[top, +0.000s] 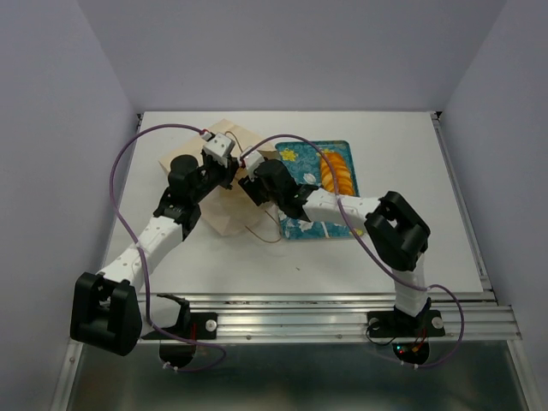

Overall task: Take the fake bread out of the paper bag
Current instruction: Take out the fake bread from the paper bag.

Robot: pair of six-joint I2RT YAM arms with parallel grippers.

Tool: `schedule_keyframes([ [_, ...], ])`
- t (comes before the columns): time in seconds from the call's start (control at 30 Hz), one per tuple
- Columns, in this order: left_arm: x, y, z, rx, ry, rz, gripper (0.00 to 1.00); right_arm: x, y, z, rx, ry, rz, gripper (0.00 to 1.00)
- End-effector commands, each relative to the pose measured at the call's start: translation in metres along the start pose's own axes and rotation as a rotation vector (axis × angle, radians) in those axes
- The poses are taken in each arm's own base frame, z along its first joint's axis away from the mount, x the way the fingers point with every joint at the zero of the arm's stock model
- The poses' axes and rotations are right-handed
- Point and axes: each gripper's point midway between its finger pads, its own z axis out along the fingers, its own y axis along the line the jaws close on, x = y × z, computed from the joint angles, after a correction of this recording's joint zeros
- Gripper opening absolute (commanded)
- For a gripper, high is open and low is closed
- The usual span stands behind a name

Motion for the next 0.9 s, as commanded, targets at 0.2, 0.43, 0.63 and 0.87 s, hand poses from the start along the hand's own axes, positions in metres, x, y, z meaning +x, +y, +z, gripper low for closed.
schedule_keyframes([
  [0.2,-0.052,-0.02,-0.002,0.095,-0.136,0.043,0.0,-0.024,0.002,0.018,0.026,-0.078,0.03,0.63],
  [0.43,-0.052,-0.026,0.0,0.123,-0.137,0.038,0.0,-0.011,0.013,0.027,-0.017,-0.042,0.028,0.64],
  [0.63,-0.05,-0.033,0.004,0.158,-0.133,0.019,0.0,0.006,0.023,0.035,-0.035,-0.001,0.078,0.63],
  [0.87,-0.049,-0.043,0.004,0.207,-0.137,0.019,0.0,0.023,0.029,0.045,-0.028,-0.01,0.133,0.64],
])
